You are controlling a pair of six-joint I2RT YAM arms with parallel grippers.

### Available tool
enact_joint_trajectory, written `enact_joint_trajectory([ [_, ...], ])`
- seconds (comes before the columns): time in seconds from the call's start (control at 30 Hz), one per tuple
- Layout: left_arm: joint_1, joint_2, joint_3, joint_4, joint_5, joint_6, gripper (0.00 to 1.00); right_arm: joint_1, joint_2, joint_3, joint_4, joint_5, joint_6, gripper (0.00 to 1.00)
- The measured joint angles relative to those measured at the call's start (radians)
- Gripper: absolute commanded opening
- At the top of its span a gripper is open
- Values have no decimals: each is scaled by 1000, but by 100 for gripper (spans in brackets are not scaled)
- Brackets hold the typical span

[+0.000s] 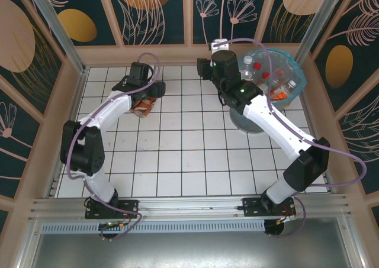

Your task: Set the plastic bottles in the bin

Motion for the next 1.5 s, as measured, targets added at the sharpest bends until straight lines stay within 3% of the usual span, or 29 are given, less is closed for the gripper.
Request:
enact_joint_trajectory([
  [0.3, 35, 157, 5, -33, 0, 15, 80, 0, 0, -39, 11, -37, 8, 59],
  [0.6, 45, 203, 5, -40, -8, 18, 81, 0, -12, -114, 18, -40, 8, 60],
  [0.93, 45, 218, -56, -40, 58, -7, 71, 0, -53, -127, 22, -49, 12, 60],
  [1.17, 45, 217, -81, -39, 87, -19, 58, 0, -56, -127, 23, -57, 17, 60],
  [1.33, 45, 149, -120, -41, 115, -20, 54, 0, -68, -127, 23, -83, 34, 59],
  [1.5, 40, -89, -176, -29, 169, -21, 55, 0, -94, -127, 29, -132, 55, 59],
])
